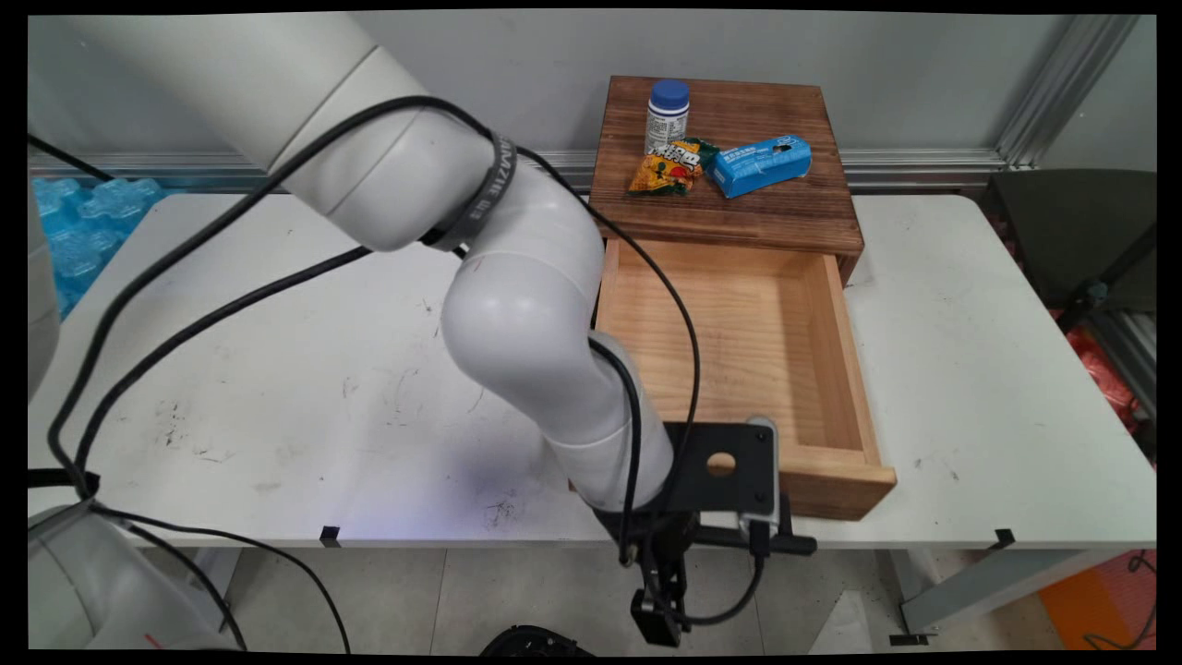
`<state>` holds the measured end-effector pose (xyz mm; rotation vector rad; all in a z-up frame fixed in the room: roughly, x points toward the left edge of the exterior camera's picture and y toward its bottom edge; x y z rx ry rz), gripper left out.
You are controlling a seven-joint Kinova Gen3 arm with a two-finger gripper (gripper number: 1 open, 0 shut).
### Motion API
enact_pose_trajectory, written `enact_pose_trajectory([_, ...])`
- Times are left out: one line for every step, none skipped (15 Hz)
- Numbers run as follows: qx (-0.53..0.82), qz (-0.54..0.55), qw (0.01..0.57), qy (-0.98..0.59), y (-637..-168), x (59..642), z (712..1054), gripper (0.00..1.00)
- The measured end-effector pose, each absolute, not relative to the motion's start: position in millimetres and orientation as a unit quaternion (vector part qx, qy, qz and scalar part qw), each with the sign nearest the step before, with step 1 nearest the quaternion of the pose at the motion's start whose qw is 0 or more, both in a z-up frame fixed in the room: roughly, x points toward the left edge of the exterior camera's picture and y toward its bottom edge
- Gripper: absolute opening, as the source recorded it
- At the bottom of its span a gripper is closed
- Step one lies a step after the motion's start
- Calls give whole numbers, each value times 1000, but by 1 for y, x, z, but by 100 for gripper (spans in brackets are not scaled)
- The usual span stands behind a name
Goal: Open the drawer
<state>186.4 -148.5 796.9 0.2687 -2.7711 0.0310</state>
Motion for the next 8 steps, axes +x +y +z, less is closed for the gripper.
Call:
enact_pose_trajectory([94, 10, 179, -979, -145, 186, 798, 100])
enact_pose_trajectory([93, 9, 180, -979, -142, 185, 799, 100])
enact_pose_trajectory([92, 8, 181, -979, -140, 184, 800, 100])
enact_pose_trajectory([91, 8, 182, -979, -138, 184, 801, 100])
enact_pose_trajectory([91, 8, 183, -979, -136, 183, 802, 100])
enact_pose_trajectory([90, 8, 184, -979, -134, 183, 803, 100])
enact_pose_trajectory([90, 8, 185, -979, -133, 182, 804, 100])
enact_pose_trajectory([90, 8, 185, -979, -132, 182, 805, 100])
